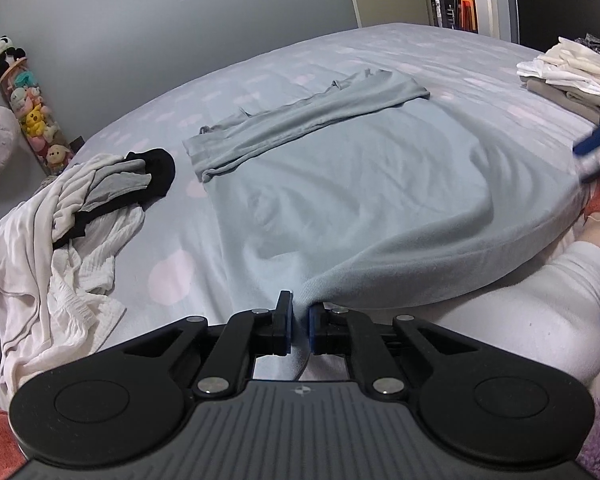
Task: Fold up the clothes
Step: 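Hold the shirt hem with both tools and pull it taut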
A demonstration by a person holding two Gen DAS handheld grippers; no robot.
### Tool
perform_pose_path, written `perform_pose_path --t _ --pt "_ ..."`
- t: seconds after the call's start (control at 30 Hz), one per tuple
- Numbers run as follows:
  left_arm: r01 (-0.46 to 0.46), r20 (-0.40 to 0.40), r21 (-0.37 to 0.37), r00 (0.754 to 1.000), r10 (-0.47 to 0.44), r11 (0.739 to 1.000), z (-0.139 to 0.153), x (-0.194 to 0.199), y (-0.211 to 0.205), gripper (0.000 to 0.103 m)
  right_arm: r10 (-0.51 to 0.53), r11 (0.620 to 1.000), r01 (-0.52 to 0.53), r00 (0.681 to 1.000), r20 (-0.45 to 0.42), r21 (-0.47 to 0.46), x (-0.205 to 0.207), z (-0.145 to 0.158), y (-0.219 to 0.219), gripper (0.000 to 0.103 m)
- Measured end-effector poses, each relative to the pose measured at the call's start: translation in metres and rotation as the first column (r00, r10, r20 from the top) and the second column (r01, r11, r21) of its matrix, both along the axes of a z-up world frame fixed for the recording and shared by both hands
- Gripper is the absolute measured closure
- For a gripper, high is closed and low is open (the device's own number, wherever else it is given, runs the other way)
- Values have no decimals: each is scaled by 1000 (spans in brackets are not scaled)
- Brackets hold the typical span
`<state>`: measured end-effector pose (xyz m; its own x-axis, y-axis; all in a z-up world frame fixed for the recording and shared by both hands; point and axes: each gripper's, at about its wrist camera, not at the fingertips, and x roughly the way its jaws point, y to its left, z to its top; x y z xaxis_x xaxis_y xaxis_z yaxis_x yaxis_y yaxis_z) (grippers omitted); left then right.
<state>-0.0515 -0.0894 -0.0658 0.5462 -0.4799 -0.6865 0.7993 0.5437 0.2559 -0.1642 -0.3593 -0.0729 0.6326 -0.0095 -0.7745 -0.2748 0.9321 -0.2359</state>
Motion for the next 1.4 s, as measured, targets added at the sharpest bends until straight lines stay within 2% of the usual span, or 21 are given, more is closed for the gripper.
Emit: perform_pose_path --t 0.13,0.27,0.4,0.67,0.9,1.07,1.27,1.37,1.4 --pt "-4 -5 -6 1000 4 1000 -1 1 0 97 102 991 -108 991 -81 -74 8 -21 28 66" --pt "-6 -11 -13 1000 6 1000 -1 2 1 97 155 983 -165 982 -110 -81 18 -29 51 66" --pt "-12 -25 -29 1000 11 1000 0 4 2 97 120 986 -135 982 -145 -100 31 -41 56 66" --pt "-33 -48 -45 998 31 998 -9 12 -4 97 49 995 -66 978 -205 -75 51 -61 48 66" --pt "-63 -75 -29 995 61 998 -20 23 -6 97 15 988 -37 989 -148 -148 49 -59 44 66" --pt "-87 -90 -23 992 84 996 -27 31 -9 94 -38 994 16 977 -212 -108 59 -64 24 65" --pt "-127 -123 8 984 127 992 -39 41 -10 92 -18 997 -3 964 -266 -78 69 -67 14 61" --pt "-133 -131 18 982 134 991 -42 44 -11 92 -19 995 -7 969 -248 -101 67 -64 13 63" --pt "-132 -129 21 983 134 991 -42 43 -12 92 -20 993 -7 970 -241 -114 65 -63 14 73"
